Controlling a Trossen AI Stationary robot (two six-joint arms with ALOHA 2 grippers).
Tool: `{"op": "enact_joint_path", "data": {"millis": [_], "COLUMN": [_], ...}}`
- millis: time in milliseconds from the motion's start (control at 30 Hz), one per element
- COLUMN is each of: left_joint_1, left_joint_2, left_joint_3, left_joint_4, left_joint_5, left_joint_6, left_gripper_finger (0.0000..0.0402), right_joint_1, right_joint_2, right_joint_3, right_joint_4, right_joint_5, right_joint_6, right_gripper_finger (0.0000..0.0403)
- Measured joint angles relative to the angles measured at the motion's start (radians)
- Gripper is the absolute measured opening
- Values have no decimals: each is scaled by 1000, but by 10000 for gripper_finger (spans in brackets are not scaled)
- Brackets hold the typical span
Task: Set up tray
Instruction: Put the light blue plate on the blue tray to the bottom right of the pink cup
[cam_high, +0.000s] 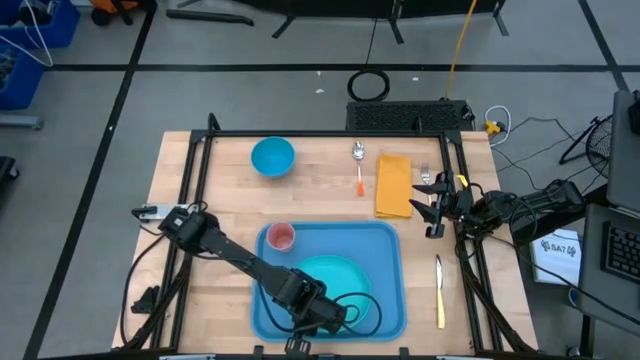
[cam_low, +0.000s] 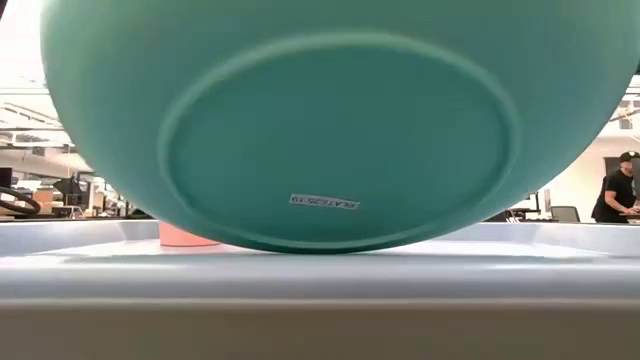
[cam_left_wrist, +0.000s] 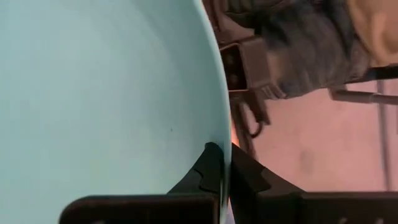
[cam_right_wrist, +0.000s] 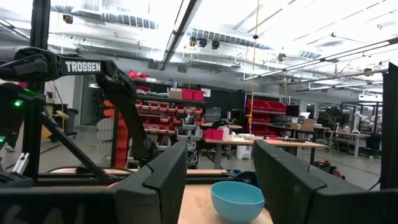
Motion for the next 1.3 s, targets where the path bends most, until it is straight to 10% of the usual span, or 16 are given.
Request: {"op": "enact_joint_path", "data": {"millis": [367,900,1100,1300], "left_joint_1": [5,6,37,98], "left_joint_2": [3,4,2,2], "left_joint_3": [-23,-24,-46,-194], "left_joint_4": [-6,-1,12,102], "left_joint_5": [-101,-143,-314,-209], "left_joint_6": [-36,-104,-44,27], "left_gripper_finger": [10,122,121,30], "right_joint_1": [0,0,0,0], "right_joint_2": [0,0,0,0], "right_joint_3": [0,0,0,0], "right_joint_4": [0,0,0,0], "right_joint_5": [0,0,0,-1], "right_joint_6": [1,1,1,2], "right_gripper_finger": [173,173,173,173]}}
